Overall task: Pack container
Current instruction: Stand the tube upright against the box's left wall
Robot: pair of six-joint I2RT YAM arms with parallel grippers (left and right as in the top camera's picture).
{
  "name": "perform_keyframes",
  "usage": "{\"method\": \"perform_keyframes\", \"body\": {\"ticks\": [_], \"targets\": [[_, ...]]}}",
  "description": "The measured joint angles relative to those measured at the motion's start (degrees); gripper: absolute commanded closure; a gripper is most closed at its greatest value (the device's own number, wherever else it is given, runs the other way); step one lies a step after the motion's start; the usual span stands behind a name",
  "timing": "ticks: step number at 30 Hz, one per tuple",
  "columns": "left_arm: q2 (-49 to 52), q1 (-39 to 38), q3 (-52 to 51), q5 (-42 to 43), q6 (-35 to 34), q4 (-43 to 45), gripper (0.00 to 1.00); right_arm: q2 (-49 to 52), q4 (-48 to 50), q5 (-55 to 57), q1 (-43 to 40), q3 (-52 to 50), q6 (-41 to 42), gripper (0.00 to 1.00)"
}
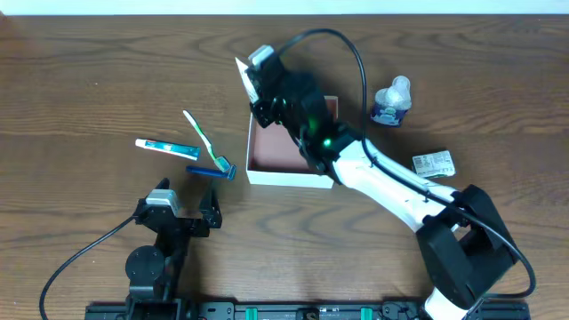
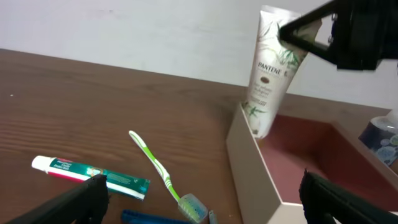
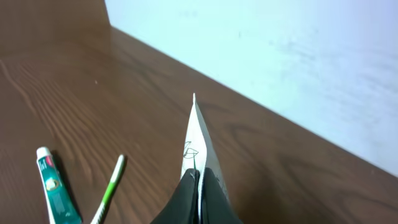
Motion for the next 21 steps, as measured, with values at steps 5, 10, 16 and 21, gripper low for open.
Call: {"method": "perform_keyframes", "body": {"ticks": [5,10,16,21], "targets": [[0.0,0.0,0.0,0.0,0.0,0.0,0.02,0.0,6.4,-0.3,0.0,-4.7,-1.0,0.99],[0.0,0.0,0.0,0.0,0.0,0.0,0.02,0.0,8.9,-0.7,-0.3,-7.8,-2.4,0.99],[0.0,0.0,0.0,0.0,0.0,0.0,0.02,0.0,9.9,-1.1,-1.6,-8.4,-3.3,0.98],[0.0,0.0,0.0,0.0,0.0,0.0,0.02,0.0,10.5,-0.8,-2.9,-8.4,-4.0,0.62]]}}
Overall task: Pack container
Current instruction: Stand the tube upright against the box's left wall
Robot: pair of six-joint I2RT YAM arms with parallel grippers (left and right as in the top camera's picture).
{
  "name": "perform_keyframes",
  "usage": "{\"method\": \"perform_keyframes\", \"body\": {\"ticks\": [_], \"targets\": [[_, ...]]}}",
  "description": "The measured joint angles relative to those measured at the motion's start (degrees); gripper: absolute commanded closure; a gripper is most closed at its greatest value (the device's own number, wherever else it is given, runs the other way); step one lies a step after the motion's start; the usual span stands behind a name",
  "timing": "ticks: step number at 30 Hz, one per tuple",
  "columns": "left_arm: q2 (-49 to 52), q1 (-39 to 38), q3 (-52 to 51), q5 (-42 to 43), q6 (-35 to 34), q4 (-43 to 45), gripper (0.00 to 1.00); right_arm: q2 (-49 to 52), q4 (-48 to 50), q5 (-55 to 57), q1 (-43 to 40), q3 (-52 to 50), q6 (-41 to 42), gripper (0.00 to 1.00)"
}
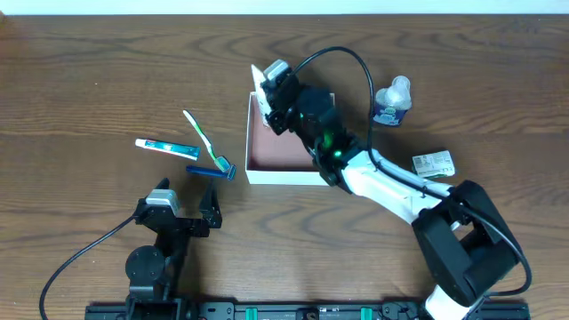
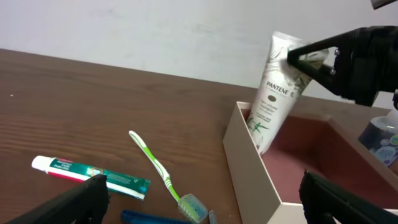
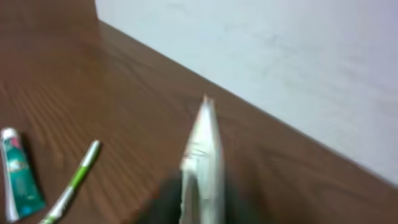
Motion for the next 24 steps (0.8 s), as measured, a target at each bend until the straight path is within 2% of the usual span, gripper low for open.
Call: {"method": "perform_keyframes", "body": {"ticks": [3,7,10,16,19,24], "targets": [[0.0,0.0,0.0,0.0,0.0,0.0,0.02,0.0,0.9,0.0,-0.5,0.0,-0.4,0.59],[0.0,0.0,0.0,0.0,0.0,0.0,0.02,0.0,2.6,-0.1,-0.6,0.0,-0.5,0.6],[0.0,0.0,0.0,0.0,0.0,0.0,0.02,0.0,2.9,-0.1,-0.6,0.0,-0.5,0.69],[0.0,0.0,0.0,0.0,0.0,0.0,0.02,0.0,1.7,-0.1,-0.6,0.0,2.3,0.95],[0.0,0.0,0.0,0.0,0.0,0.0,0.02,0.0,1.2,0.6,-0.6,0.0,5.2,0.99],[0.0,0.0,0.0,0.0,0.0,0.0,0.02,-0.1,1.0,2.2,-0.6,0.0,10.0,0.99]]}}
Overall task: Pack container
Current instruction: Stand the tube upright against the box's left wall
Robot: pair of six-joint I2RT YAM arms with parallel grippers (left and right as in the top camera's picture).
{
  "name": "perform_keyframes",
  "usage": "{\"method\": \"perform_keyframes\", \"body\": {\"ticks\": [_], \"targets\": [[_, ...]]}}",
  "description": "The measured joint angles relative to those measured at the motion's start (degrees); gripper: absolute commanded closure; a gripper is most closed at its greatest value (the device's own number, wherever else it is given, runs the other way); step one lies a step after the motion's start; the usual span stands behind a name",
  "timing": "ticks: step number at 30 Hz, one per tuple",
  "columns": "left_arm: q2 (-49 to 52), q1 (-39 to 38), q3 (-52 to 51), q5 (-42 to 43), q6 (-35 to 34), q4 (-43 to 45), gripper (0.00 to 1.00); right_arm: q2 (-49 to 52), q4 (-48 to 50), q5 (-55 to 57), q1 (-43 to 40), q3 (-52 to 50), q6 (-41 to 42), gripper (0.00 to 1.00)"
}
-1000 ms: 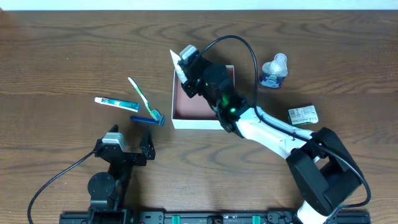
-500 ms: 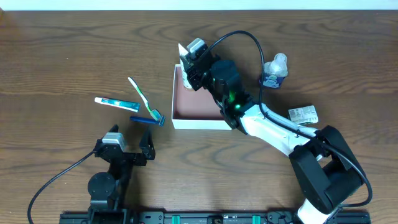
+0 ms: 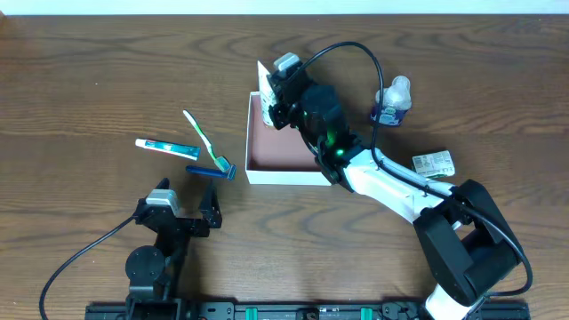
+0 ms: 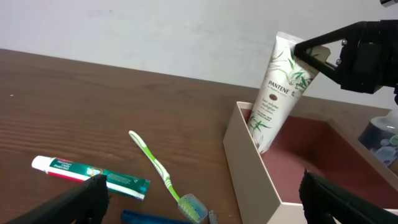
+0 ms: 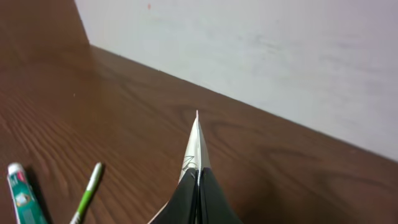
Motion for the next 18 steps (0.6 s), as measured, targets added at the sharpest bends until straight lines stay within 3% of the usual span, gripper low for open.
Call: {"method": "perform_keyframes", "body": {"ticks": [18], "targets": [[0.0,0.0,0.0,0.0,0.0,0.0,0.02,-0.4,-1.4,10.5,2.6,0.0,13.3,0.99]]}}
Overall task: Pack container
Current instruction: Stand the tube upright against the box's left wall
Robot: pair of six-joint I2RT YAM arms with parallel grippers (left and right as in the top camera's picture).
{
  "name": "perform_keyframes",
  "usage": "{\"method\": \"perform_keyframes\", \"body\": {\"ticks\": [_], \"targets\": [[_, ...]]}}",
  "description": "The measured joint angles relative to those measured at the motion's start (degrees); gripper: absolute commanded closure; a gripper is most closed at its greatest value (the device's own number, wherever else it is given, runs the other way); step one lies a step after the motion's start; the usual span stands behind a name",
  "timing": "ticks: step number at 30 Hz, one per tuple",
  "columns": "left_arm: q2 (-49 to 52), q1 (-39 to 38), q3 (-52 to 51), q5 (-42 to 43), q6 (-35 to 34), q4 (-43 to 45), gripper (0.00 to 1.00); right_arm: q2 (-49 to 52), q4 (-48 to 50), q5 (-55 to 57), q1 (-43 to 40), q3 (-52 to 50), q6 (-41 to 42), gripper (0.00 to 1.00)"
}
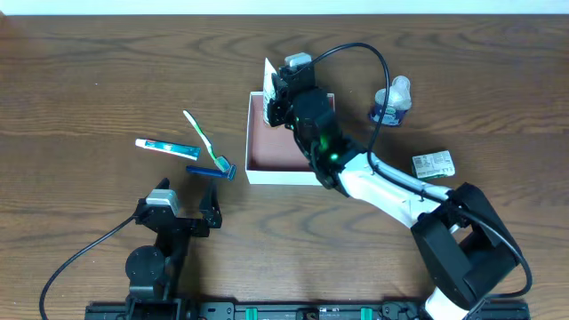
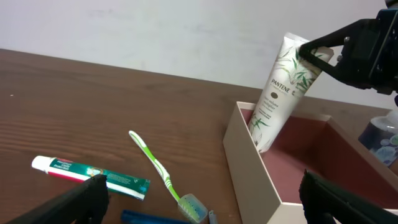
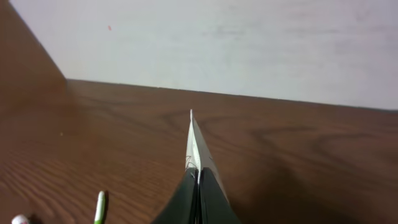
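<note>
A white box with a dark red floor (image 1: 267,171) (image 2: 249,163) stands mid-table. My right gripper (image 1: 277,89) (image 3: 197,177) is shut on the crimped end of a white Pantene tube (image 2: 281,87) (image 3: 193,142), which leans with its cap down in the box's far left corner. To the left of the box lie a green toothpaste tube (image 1: 166,147) (image 2: 90,175), a green toothbrush (image 1: 204,138) (image 2: 158,168) and a blue razor (image 1: 211,172). My left gripper (image 1: 188,206) (image 2: 202,199) rests open near the front edge, with nothing between its fingers.
A clear round bottle with a blue label (image 1: 392,100) lies right of the box. A small printed packet (image 1: 433,164) lies further right and nearer. The right arm's black cable arches over the box.
The right gripper has shifted a little to the right with the tube, and the tube now leans more toward the box's inside. The left arm has not moved.
The right gripper held the Pantene tube by its crimped end over the box's far left corner, standing nearly upright. At each later moment gripper and tube top stood further right, the cap staying in that corner. The left gripper stayed open and still.
</note>
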Motion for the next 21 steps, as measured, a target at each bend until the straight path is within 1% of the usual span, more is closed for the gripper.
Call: {"method": "perform_keyframes", "body": {"ticks": [12,21], "targets": [[0.0,0.0,0.0,0.0,0.0,0.0,0.02,-0.1,-0.5,5.7,1.5,0.0,6.0,0.99],[0.0,0.0,0.0,0.0,0.0,0.0,0.02,-0.1,-0.5,7.3,2.2,0.0,10.1,0.99]]}}
